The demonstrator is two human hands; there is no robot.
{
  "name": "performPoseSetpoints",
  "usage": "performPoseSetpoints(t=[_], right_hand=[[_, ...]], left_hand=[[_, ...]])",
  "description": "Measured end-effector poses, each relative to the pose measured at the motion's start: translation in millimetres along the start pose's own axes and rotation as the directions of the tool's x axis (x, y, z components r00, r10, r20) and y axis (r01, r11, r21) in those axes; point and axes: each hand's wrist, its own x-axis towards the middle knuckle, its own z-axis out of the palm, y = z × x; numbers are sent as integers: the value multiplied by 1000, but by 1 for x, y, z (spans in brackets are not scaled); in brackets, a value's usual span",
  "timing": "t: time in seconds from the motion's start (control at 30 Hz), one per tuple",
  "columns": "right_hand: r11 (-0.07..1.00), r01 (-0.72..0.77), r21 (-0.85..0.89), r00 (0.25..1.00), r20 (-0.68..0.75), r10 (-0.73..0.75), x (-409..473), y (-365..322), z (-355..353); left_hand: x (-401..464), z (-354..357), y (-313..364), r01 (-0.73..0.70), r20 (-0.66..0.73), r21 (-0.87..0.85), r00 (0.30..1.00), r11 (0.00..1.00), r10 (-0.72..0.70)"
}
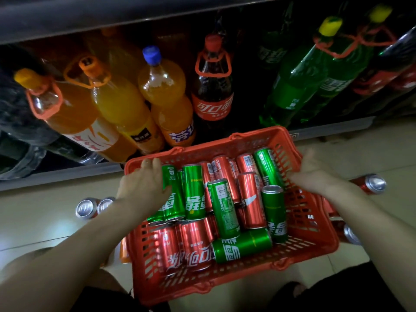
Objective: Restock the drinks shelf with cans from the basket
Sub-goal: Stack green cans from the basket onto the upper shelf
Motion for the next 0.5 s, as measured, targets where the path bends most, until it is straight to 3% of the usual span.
performPoseSetpoints(t=[0.1, 0.2, 0.27, 0.4, 0.5], right_hand=[[990, 115, -83, 980, -154, -126, -17, -20, 2], [939, 325, -115, 902, -260, -344, -36, -46, 8], [913, 409, -4, 907, -113, -406, -48, -62, 17], [942, 305, 137, 874, 353, -334, -67, -81, 58], [947, 294, 131, 866, 383, -322, -71, -88, 82]], left_hand=[[5, 5, 13, 2, 140, -172, 990, 985, 22], [8, 10, 17, 59, 250, -212, 968, 975, -4], [10, 16, 17, 116, 265, -213, 963, 970, -57], [10, 31, 9, 219, 379, -222, 917, 950, -123], [10, 42, 5, 237, 417, -251, 901, 939, -116]])
